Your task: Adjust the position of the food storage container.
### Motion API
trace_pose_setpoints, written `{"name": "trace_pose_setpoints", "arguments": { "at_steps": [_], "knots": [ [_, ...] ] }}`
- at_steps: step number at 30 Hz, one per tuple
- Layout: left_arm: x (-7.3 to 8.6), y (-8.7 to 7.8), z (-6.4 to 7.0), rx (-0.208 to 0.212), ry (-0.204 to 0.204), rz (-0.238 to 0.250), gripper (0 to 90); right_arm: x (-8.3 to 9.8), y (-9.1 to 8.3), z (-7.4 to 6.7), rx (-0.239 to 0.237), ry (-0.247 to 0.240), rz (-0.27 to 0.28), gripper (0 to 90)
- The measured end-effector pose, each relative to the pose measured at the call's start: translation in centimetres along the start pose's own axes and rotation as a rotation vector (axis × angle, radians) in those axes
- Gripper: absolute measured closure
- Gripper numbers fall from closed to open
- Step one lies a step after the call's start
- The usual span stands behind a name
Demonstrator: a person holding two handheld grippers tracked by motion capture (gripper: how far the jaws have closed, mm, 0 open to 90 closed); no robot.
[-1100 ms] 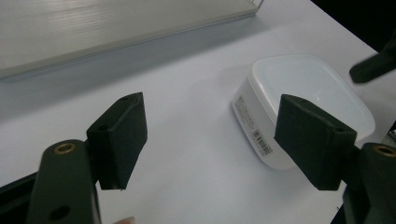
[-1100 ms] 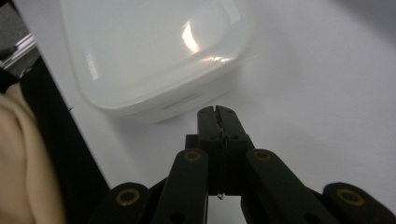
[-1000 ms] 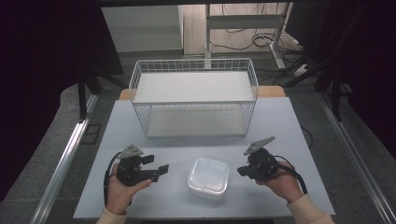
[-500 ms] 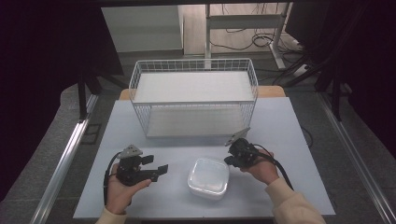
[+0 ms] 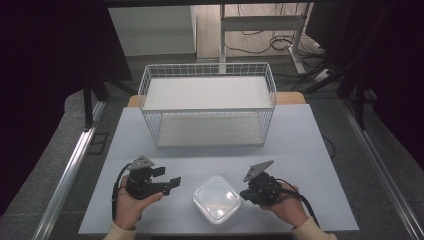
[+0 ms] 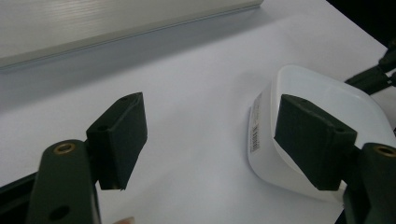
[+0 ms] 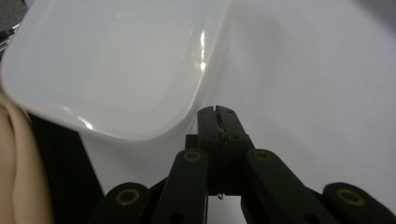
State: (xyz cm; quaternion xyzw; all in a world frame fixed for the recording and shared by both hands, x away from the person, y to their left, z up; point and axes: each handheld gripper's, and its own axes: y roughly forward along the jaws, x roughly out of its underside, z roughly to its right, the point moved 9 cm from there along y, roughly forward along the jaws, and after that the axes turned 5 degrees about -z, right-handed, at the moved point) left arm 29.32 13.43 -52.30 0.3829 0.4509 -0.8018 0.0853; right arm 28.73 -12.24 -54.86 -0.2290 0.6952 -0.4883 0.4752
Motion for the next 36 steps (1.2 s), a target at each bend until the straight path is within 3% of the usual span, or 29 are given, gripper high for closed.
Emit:
{"name": "trace_pose_setpoints", "arguments": {
  "at_steps": [5,12,14,17,19,20,21,24,30,36],
  "knots": [
    [0.1,0.0,0.0,-0.001,0.001,-0.003,25.1,0.2,0.1,-0.9,-0.004,-0.014,0.006,89.4],
    [0.1,0.0,-0.1,-0.002,-0.003,-0.003,25.0,0.2,-1.5,-0.4,0.012,0.025,0.088,89.5],
    [0.1,0.0,-0.2,-0.003,-0.008,0.000,25.1,0.2,-3.3,-1.6,0.006,-0.002,0.136,89.6],
    [0.1,0.0,-0.2,-0.004,-0.004,0.000,25.0,0.3,-3.9,-4.0,-0.049,-0.058,0.130,89.6],
    [0.0,0.0,-0.2,-0.004,-0.003,0.000,25.0,0.5,-3.5,-5.5,-0.084,-0.093,0.104,89.6],
    [0.0,0.0,-0.2,-0.004,-0.003,0.000,25.0,0.5,-3.5,-5.5,-0.084,-0.093,0.104,89.6],
    [0.1,0.0,-0.1,-0.004,-0.003,-0.001,25.0,0.6,-2.6,-7.0,-0.123,-0.126,0.073,89.7],
    [0.1,0.0,-0.2,-0.004,-0.004,-0.001,25.0,0.8,-0.9,-8.3,-0.165,-0.176,0.023,89.7],
    [0.1,-0.1,-0.4,-0.007,-0.008,0.001,25.0,0.1,0.5,-8.0,-0.165,-0.183,0.022,89.7],
    [0.1,-0.1,-0.7,-0.011,-0.014,0.004,25.0,-1.5,1.4,-7.7,-0.131,-0.179,0.040,89.7]
  ]
}}
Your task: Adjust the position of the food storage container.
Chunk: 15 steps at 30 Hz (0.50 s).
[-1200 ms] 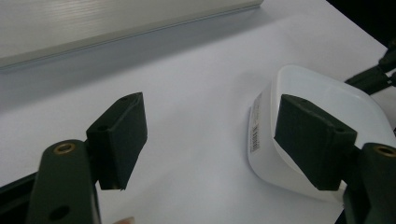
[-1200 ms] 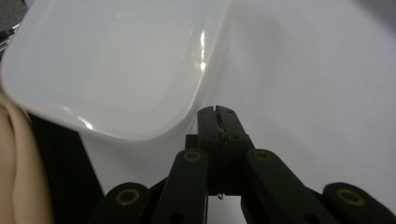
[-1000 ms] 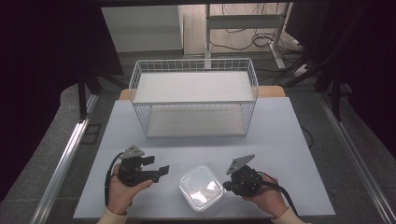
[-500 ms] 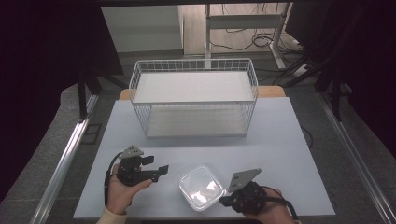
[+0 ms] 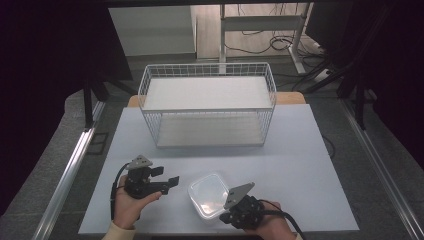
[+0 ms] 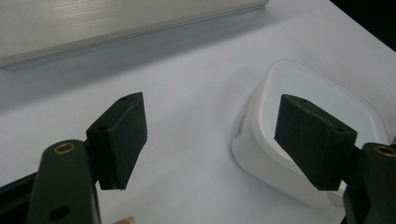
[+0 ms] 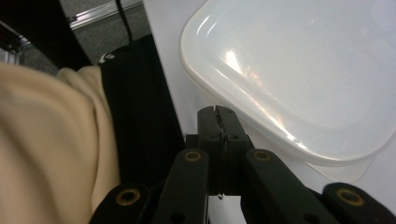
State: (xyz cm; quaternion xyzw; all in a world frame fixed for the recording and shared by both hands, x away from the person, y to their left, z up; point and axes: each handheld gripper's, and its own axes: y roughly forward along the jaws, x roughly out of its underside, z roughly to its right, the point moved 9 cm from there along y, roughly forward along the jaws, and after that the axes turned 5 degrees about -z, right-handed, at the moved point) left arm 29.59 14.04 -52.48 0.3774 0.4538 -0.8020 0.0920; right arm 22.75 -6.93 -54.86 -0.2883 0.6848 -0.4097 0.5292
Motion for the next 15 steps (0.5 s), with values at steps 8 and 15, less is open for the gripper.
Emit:
{"name": "trace_pose_setpoints", "arguments": {
  "at_steps": [8,15],
  "knots": [
    [0.0,-0.2,-0.4,-0.002,-0.006,0.003,25.1,-2.7,1.6,1.0,0.017,0.004,0.029,89.7],
    [-0.1,-0.8,-1.1,-0.010,-0.026,0.018,25.1,-4.6,2.4,2.5,0.035,0.029,0.074,89.7]
  ]
}}
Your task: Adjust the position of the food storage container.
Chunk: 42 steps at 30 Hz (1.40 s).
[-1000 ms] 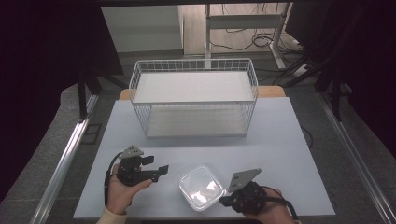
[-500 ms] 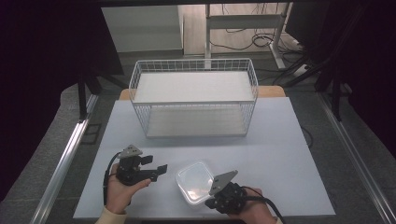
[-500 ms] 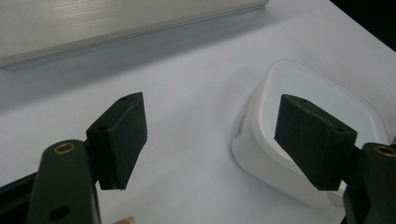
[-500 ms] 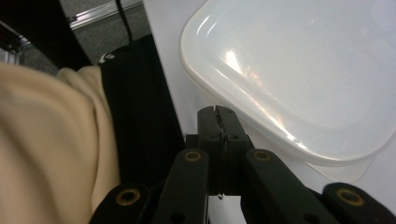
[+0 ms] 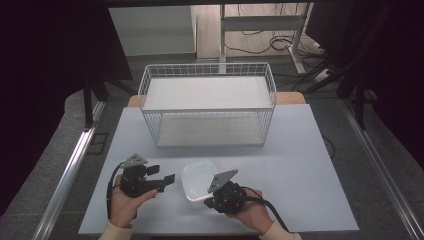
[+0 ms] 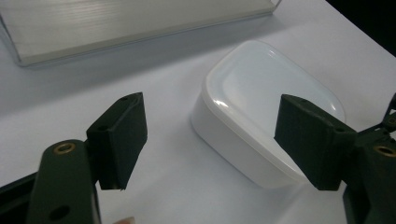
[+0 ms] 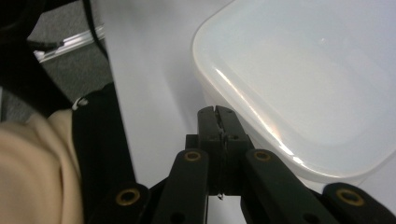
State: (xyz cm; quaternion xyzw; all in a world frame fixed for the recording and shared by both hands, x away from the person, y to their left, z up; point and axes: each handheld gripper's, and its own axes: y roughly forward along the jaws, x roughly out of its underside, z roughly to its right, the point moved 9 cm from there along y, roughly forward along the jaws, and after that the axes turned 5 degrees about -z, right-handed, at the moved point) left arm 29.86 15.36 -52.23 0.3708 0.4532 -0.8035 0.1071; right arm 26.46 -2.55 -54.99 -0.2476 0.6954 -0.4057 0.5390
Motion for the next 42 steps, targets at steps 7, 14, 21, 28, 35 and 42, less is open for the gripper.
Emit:
{"name": "trace_pose_setpoints", "arguments": {
  "at_steps": [7,14,21,28,35,42],
  "knots": [
    [-0.1,-0.1,0.0,0.008,-0.012,0.006,25.0,0.2,-3.6,0.4,-0.002,0.036,0.109,89.7],
    [-0.1,-0.1,-0.1,0.003,-0.026,0.001,25.0,2.9,-7.3,4.9,0.092,0.151,0.162,89.7],
    [0.4,0.6,-0.5,-0.005,-0.042,-0.027,25.6,6.3,-8.2,9.4,0.154,0.291,0.161,87.9],
    [0.5,0.7,-0.8,-0.009,-0.041,-0.028,28.9,6.6,-7.4,10.5,0.211,0.371,0.159,42.6],
    [1.4,1.9,-1.7,-0.011,-0.067,-0.087,70.2,6.3,-8.2,10.9,0.242,0.397,0.199,32.0],
    [2.0,3.6,-1.2,-0.009,-0.051,-0.160,90.0,6.6,-9.5,11.4,0.261,0.420,0.219,29.5]
  ]
}}
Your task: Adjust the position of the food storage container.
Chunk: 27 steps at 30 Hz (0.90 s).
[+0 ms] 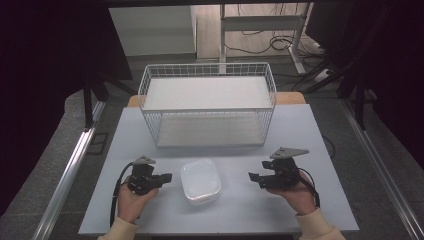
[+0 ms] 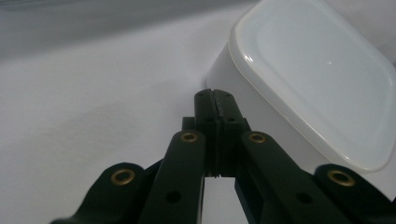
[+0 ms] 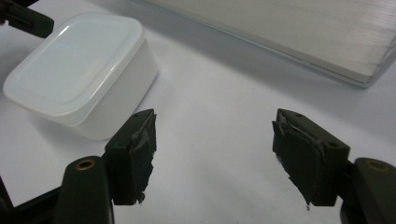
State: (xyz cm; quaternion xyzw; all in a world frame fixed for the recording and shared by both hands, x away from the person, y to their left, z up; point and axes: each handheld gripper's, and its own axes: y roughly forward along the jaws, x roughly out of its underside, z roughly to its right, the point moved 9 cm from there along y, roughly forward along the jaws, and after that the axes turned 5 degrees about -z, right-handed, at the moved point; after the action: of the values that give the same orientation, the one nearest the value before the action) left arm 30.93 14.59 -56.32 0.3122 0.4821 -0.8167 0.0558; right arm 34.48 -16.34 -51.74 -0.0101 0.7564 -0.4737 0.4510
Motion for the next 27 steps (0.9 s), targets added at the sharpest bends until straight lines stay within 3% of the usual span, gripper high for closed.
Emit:
{"name": "trace_pose_setpoints", "arguments": {
  "at_steps": [16,22,27],
  "knots": [
    [-2.1,4.2,2.8,0.025,0.046,-0.052,90.0,-0.5,-1.5,0.8,0.029,0.008,0.036,28.2],
    [-2.1,3.6,2.8,0.031,0.044,-0.044,90.0,-0.4,-1.4,0.7,0.028,0.001,0.031,28.2],
    [-1.2,3.4,3.3,0.043,0.059,-0.070,90.0,-0.4,-1.5,0.7,0.031,0.000,0.031,28.1]
  ]
}}
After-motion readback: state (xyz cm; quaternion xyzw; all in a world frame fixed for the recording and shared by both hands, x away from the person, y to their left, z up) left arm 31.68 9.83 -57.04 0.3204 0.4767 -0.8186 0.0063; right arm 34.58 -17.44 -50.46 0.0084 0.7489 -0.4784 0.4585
